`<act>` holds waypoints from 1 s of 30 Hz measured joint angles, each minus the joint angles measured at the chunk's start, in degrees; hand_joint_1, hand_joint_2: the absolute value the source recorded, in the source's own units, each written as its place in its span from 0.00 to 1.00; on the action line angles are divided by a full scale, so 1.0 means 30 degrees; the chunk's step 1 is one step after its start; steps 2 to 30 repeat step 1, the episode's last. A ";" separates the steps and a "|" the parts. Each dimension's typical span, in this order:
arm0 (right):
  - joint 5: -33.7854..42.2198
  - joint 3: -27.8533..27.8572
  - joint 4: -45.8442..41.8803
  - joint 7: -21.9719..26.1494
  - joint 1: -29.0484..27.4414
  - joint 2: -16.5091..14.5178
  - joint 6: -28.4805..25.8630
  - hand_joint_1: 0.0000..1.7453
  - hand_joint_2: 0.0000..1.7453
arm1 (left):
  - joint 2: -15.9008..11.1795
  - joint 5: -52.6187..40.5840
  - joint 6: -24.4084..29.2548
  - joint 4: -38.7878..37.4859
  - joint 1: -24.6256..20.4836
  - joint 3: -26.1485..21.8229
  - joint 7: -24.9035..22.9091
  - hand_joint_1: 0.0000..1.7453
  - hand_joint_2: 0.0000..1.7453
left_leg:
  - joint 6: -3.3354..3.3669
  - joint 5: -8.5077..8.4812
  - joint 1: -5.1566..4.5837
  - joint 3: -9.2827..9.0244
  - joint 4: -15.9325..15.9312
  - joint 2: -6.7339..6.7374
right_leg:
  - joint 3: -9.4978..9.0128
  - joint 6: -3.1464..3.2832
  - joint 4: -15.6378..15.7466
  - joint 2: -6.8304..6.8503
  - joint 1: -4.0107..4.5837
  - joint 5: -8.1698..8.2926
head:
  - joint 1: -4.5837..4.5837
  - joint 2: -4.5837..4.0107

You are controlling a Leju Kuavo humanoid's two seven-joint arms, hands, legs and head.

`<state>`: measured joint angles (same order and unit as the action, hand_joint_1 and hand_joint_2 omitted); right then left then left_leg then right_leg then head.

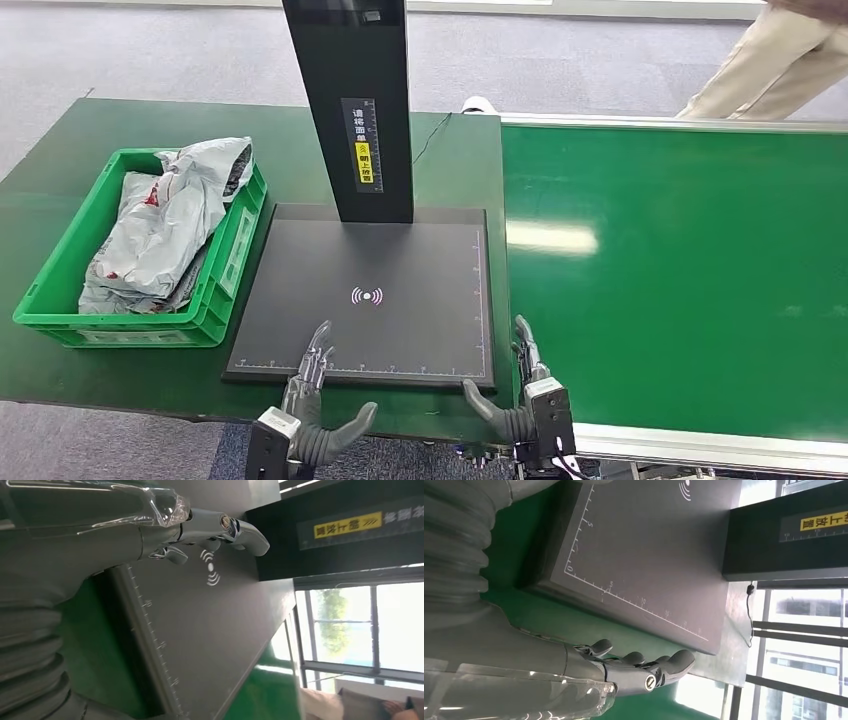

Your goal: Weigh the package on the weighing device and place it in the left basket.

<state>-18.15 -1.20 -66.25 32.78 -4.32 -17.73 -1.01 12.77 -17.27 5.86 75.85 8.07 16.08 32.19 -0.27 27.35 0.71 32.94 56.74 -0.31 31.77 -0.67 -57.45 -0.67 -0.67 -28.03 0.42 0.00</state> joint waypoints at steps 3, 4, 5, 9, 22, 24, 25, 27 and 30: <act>0.0018 -0.0072 0.0021 0.0067 -0.0031 0.0010 -0.0076 0.00 1.00 | 0.0010 -0.0124 -0.0010 0.0001 0.0069 0.0018 -0.0046 0.00 1.00 | 0.0000 0.0000 0.0000 0.0000 0.0000 -0.0001 | 0.0000 0.0000 0.0000 0.0000 0.0000 0.0000 | -0.0002 0.0000; 0.0018 -0.0072 0.0021 0.0067 -0.0031 0.0010 -0.0076 0.00 1.00 | 0.0010 -0.0124 -0.0010 0.0001 0.0069 0.0018 -0.0046 0.00 1.00 | 0.0000 0.0000 0.0000 0.0000 0.0000 -0.0001 | 0.0000 0.0000 0.0000 0.0000 0.0000 0.0000 | -0.0002 0.0000; 0.0018 -0.0072 0.0021 0.0067 -0.0031 0.0010 -0.0076 0.00 1.00 | 0.0010 -0.0124 -0.0010 0.0001 0.0069 0.0018 -0.0046 0.00 1.00 | 0.0000 0.0000 0.0000 0.0000 0.0000 -0.0001 | 0.0000 0.0000 0.0000 0.0000 0.0000 0.0000 | -0.0002 0.0000; 0.0018 -0.0072 0.0021 0.0067 -0.0031 0.0010 -0.0076 0.00 1.00 | 0.0010 -0.0124 -0.0010 0.0001 0.0069 0.0018 -0.0046 0.00 1.00 | 0.0000 0.0000 0.0000 0.0000 0.0000 -0.0001 | 0.0000 0.0000 0.0000 0.0000 0.0000 0.0000 | -0.0002 0.0000; 0.0018 -0.0072 0.0021 0.0067 -0.0031 0.0010 -0.0076 0.00 1.00 | 0.0010 -0.0124 -0.0010 0.0001 0.0069 0.0018 -0.0046 0.00 1.00 | 0.0000 0.0000 0.0000 0.0000 0.0000 -0.0001 | 0.0000 0.0000 0.0000 0.0000 0.0000 0.0000 | -0.0002 0.0000; 0.0018 -0.0072 0.0021 0.0067 -0.0031 0.0010 -0.0076 0.00 1.00 | 0.0010 -0.0124 -0.0010 0.0001 0.0069 0.0018 -0.0046 0.00 1.00 | 0.0000 0.0000 0.0000 0.0000 0.0000 -0.0001 | 0.0000 0.0000 0.0000 0.0000 0.0000 0.0000 | -0.0002 0.0000; 0.0018 -0.0072 0.0021 0.0067 -0.0031 0.0010 -0.0076 0.00 1.00 | 0.0010 -0.0124 -0.0010 0.0001 0.0069 0.0018 -0.0046 0.00 1.00 | 0.0000 0.0000 0.0000 0.0000 0.0000 -0.0001 | 0.0000 0.0000 0.0000 0.0000 0.0000 0.0000 | -0.0002 0.0000; 0.0018 -0.0072 0.0021 0.0067 -0.0031 0.0010 -0.0076 0.00 1.00 | 0.0010 -0.0124 -0.0010 0.0001 0.0069 0.0018 -0.0046 0.00 1.00 | 0.0000 0.0000 0.0000 0.0000 0.0000 -0.0001 | 0.0000 0.0000 0.0000 0.0000 0.0000 0.0000 | -0.0002 0.0000; 0.0018 -0.0072 0.0021 0.0067 -0.0031 0.0010 -0.0076 0.00 1.00 | 0.0010 -0.0124 -0.0010 0.0001 0.0069 0.0018 -0.0046 0.00 1.00 | 0.0000 0.0000 0.0000 0.0000 0.0000 -0.0001 | 0.0000 0.0000 0.0000 0.0000 0.0000 0.0000 | -0.0002 0.0000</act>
